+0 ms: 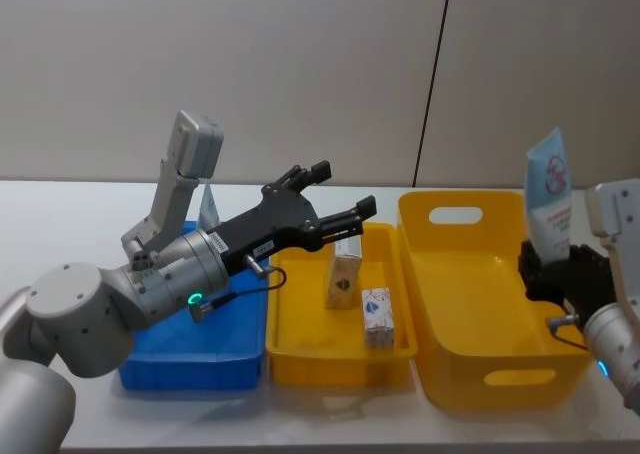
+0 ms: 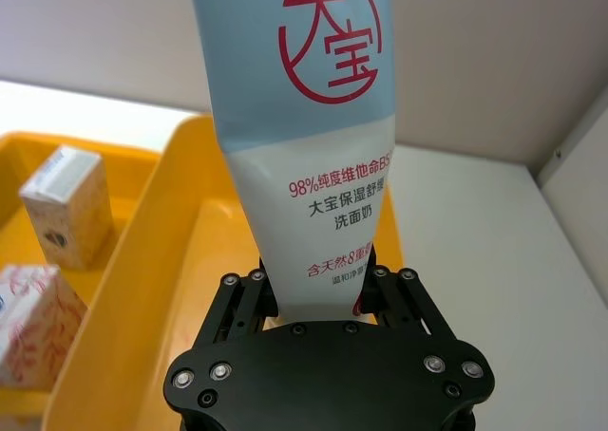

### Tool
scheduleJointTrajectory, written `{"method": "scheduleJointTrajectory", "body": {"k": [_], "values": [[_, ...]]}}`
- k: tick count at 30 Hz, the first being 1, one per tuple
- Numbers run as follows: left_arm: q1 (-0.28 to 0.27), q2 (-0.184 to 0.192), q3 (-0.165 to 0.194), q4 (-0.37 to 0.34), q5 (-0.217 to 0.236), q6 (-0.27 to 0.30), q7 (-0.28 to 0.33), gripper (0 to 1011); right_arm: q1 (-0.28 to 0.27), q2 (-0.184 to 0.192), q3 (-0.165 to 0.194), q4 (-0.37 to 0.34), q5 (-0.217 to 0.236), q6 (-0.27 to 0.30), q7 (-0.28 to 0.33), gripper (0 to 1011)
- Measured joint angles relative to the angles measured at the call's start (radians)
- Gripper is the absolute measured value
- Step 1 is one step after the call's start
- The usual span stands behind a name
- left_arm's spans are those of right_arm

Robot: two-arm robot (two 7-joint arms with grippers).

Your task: Bimanual collaborative sorting of washing and personal care products

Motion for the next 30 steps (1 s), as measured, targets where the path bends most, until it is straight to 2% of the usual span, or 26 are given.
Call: {"method": "scheduleJointTrajectory", "body": {"k": [8,24,26,27,29,30], "values": [[0.000,0.000,0.000,0.000,0.000,0.000,0.000,1001,-0.003,0.004,0.007,0.010,0.013,0.050,0.025,391],[0.000,0.000,0.000,0.000,0.000,0.000,0.000,1001,0.010,-0.003,-0.003,0.041,0.015,0.074,0.045,357],[0.000,0.000,0.000,0.000,0.000,0.000,0.000,1001,0.011,-0.003,-0.003,0.043,0.015,0.076,0.046,382],[0.000,0.000,0.000,0.000,0.000,0.000,0.000,1001,0.012,-0.003,-0.003,0.044,0.015,0.076,0.047,441],[0.000,0.000,0.000,0.000,0.000,0.000,0.000,1001,0.012,-0.003,-0.004,0.045,0.015,0.077,0.048,482],[0.000,0.000,0.000,0.000,0.000,0.000,0.000,1001,0.012,-0.003,-0.004,0.047,0.015,0.079,0.048,545]]}}
